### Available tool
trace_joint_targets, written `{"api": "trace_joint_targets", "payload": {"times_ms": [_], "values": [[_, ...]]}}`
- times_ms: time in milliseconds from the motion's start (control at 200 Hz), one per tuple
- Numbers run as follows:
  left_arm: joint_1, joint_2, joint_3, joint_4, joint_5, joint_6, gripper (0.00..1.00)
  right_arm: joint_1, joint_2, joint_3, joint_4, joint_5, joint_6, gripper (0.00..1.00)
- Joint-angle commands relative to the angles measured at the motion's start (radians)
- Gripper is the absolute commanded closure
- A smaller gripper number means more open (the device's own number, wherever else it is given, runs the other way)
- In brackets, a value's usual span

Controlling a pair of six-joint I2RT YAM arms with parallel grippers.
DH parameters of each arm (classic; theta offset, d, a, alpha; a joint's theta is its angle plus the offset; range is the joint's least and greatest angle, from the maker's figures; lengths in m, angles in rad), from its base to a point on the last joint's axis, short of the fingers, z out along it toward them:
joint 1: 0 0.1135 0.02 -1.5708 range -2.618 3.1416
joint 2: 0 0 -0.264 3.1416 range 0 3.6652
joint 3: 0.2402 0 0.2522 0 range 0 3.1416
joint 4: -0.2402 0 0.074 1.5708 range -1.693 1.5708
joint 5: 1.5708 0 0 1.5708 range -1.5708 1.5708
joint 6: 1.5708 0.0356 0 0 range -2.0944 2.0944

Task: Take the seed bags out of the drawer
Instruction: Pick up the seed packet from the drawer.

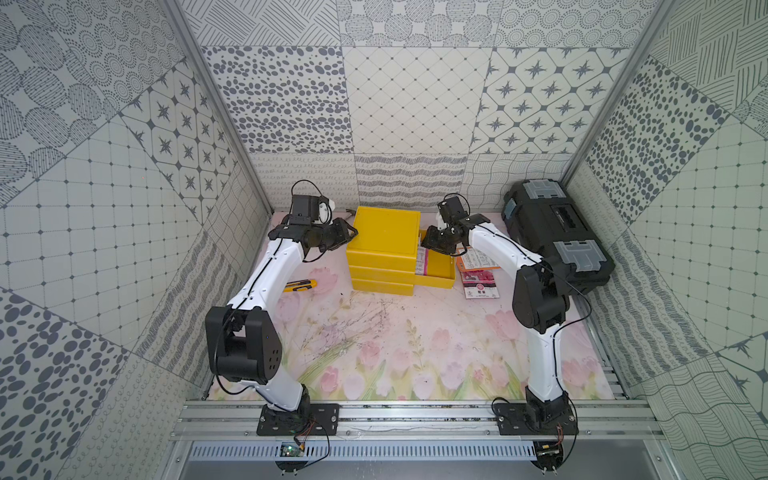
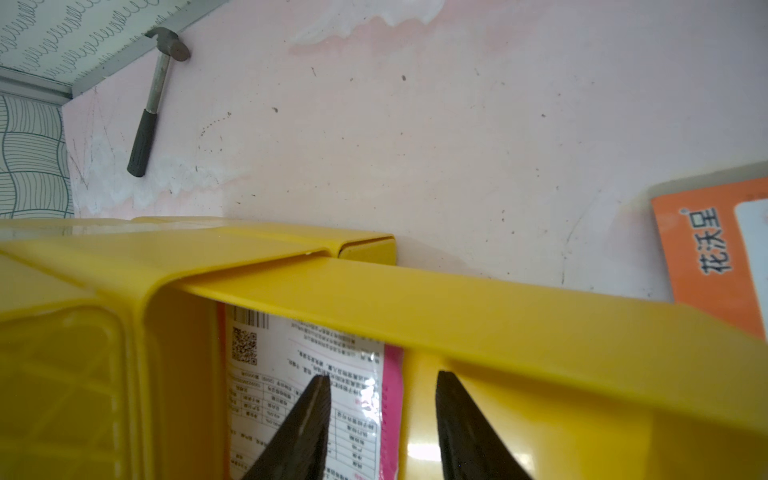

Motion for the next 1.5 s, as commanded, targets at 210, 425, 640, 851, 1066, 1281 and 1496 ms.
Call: {"api": "trace_joint_targets", "payload": {"times_ms": [210, 425, 640, 851, 1066, 1281, 1496], "values": [[0.011, 0.016, -0.008, -0.101, -0.034, 0.008, 0.64, 0.025, 0.062, 0.028, 0.053, -0.041, 0.050, 0.64], [0.014, 0.018, -0.008, -0.101, -0.032, 0.006, 0.64, 0.023, 0.021, -0.054, 0.153, -0.078, 0.110, 0.82], [0.013, 0.017, -0.007, -0.102, -0.033, 0.008, 0.64, 0.018, -0.042, -0.086, 0.179, -0.088, 0.123, 1.00], [0.014, 0.017, -0.009, -0.101, -0.033, 0.006, 0.64, -0.005, -0.144, -0.119, 0.172, -0.092, 0.111, 1.00], [0.013, 0.015, -0.009, -0.101, -0.031, 0.005, 0.64, -0.035, -0.206, -0.063, 0.031, -0.049, 0.050, 1.00], [0.013, 0.013, -0.011, -0.101, -0.032, 0.006, 0.64, -0.060, -0.238, -0.009, -0.091, 0.004, -0.034, 1.00], [0.013, 0.014, -0.011, -0.099, -0.032, 0.006, 0.64, -0.113, -0.304, -0.036, -0.124, -0.024, -0.084, 1.00]]}}
